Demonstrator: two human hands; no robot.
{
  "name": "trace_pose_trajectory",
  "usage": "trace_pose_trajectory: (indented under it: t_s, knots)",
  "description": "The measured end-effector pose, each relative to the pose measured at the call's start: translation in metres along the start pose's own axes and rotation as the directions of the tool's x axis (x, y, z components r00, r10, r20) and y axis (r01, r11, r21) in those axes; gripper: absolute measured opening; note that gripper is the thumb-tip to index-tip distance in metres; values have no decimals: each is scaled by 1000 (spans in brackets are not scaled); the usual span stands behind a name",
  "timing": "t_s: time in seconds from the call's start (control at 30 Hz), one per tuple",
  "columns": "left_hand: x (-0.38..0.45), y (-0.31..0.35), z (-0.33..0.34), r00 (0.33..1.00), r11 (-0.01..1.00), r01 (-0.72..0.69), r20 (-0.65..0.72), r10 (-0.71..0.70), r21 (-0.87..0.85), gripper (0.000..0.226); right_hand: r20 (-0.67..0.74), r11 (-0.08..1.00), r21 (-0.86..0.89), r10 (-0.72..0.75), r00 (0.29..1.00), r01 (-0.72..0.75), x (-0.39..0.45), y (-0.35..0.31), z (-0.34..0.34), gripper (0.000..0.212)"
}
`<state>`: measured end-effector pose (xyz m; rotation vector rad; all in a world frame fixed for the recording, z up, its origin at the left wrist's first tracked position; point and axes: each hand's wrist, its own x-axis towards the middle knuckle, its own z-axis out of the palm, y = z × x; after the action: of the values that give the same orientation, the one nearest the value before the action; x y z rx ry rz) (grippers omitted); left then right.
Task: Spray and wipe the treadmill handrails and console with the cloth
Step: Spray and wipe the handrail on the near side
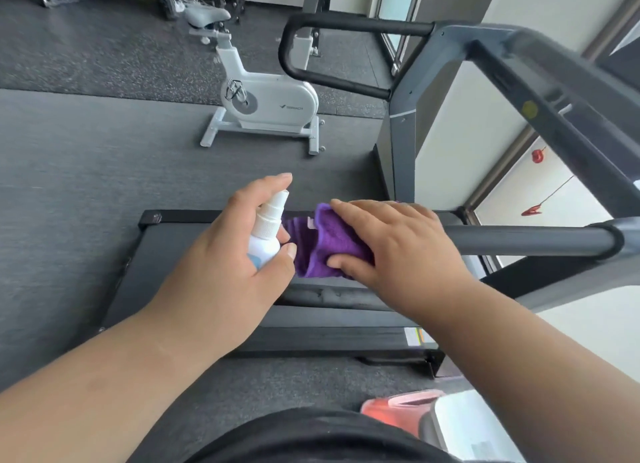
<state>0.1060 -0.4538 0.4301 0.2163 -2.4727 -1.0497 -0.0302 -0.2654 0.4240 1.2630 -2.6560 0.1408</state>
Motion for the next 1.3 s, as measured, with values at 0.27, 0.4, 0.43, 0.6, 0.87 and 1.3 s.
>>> trace_pose_trajectory:
  t_s: [0.27, 0.4, 0.43, 0.6, 0.87, 1.3]
  knots:
    - [-5, -42, -31, 999, 998, 12, 36, -10, -54, 67, -32, 973, -34, 229, 973, -230, 25, -67, 0, 60]
    - [-8, -61, -46, 999, 998, 33, 30, -31, -51, 66, 52, 977, -142, 166, 985, -157, 53, -109, 8, 50]
    - [-8, -65, -49, 999, 998, 38, 34, -37, -53, 66, 73, 975, -190, 131, 989, -115, 58, -120, 11, 46]
    - [-8, -77, -55, 997, 998, 39, 67, -35, -59, 67, 186, 899, -407, -90, 978, 160, 57, -163, 56, 38]
    - [-12, -72, -58, 992, 996, -31, 119, 41, -85, 64, 22, 925, -360, -121, 992, 121, 41, -155, 61, 46]
    - [-24, -98, -80, 993, 992, 85, 87, -76, -96, 62, -24, 934, -327, 147, 989, -147, 59, -149, 34, 36]
